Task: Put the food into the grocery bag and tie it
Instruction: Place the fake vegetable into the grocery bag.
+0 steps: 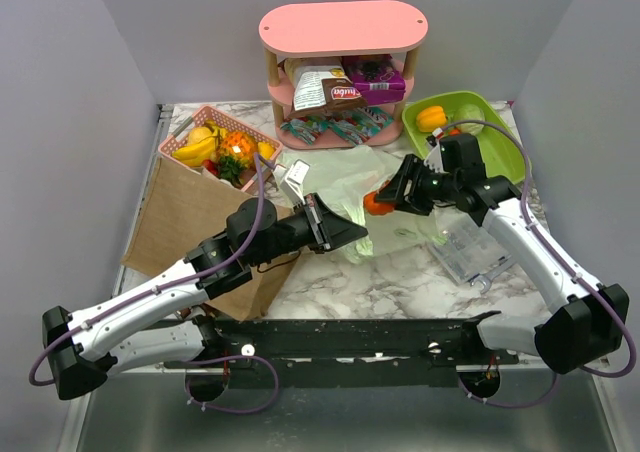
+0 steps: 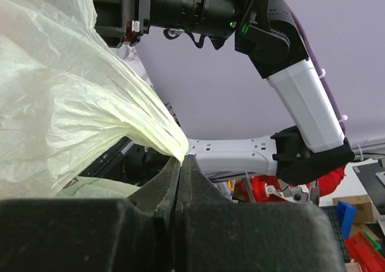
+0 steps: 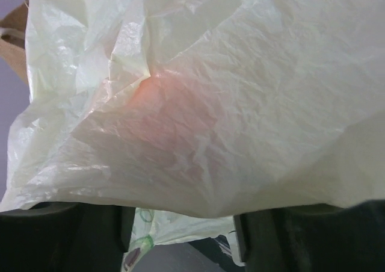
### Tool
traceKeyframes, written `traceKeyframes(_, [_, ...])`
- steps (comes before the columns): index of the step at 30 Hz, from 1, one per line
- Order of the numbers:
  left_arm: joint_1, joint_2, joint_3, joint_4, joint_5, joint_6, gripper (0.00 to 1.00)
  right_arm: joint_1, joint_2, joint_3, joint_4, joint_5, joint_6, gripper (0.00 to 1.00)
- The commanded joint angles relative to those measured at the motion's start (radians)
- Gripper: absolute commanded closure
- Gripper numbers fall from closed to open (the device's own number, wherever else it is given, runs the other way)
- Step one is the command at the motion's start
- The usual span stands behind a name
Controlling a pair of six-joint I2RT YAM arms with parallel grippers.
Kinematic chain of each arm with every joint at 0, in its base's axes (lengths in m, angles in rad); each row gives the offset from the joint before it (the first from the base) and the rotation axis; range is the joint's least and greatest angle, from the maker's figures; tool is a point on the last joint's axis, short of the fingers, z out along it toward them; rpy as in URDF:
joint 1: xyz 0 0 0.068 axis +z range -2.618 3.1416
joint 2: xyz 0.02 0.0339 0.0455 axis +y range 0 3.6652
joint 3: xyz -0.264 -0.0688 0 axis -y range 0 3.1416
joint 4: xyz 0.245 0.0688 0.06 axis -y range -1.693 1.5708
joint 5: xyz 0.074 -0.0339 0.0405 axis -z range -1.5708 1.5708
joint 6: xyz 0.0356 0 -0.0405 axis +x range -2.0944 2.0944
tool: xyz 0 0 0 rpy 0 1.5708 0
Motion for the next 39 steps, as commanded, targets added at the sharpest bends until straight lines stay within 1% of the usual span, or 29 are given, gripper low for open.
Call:
traceKeyframes(1, [0.013, -0.019, -0.015, 0.027, -0.017, -0.004, 1.0, 0.005, 0.009, 0.029, 0.03, 0.045, -0.003, 0.31])
traceKeyframes(3, [0.016, -0.02, -0.017, 0.027, -0.018, -0.005, 1.0, 0.004, 0.012, 0.027, 0.031, 0.045, -0.004, 0.18])
traceKeyframes(5, [0.018, -0.019, -0.017, 0.027, -0.016, -0.005, 1.0, 0.006, 0.011, 0.028, 0.03, 0.046, -0.005, 0.12])
traceKeyframes(7, [0.02, -0.019, -0.017, 0.025, -0.016, -0.006, 1.0, 0.006, 0.012, 0.032, 0.024, 0.049, -0.011, 0.09])
traceKeyframes(17, [0.024, -0.016, -0.034, 0.026, -0.018, -0.019, 1.0, 0.006, -0.008, 0.085, -0.041, 0.032, -0.035, 0.09])
traceKeyframes(26, [0.027, -0.008, -0.048, 0.026, -0.032, -0.024, 1.0, 0.006, -0.046, 0.239, -0.202, -0.027, -0.099, 0.08])
traceKeyframes(29, [0.03, -0.001, -0.051, 0.031, -0.035, -0.025, 1.0, 0.006, -0.06, 0.288, -0.233, -0.048, -0.106, 0.08])
traceKeyframes(35, [0.036, 0.006, -0.057, 0.035, -0.035, -0.028, 1.0, 0.006, -0.063, 0.404, -0.28, -0.017, -0.125, 0.08])
traceKeyframes(39, [0.039, 0.003, -0.07, 0.035, -0.036, -0.033, 1.0, 0.006, -0.052, 0.433, -0.279, 0.06, -0.125, 0.08])
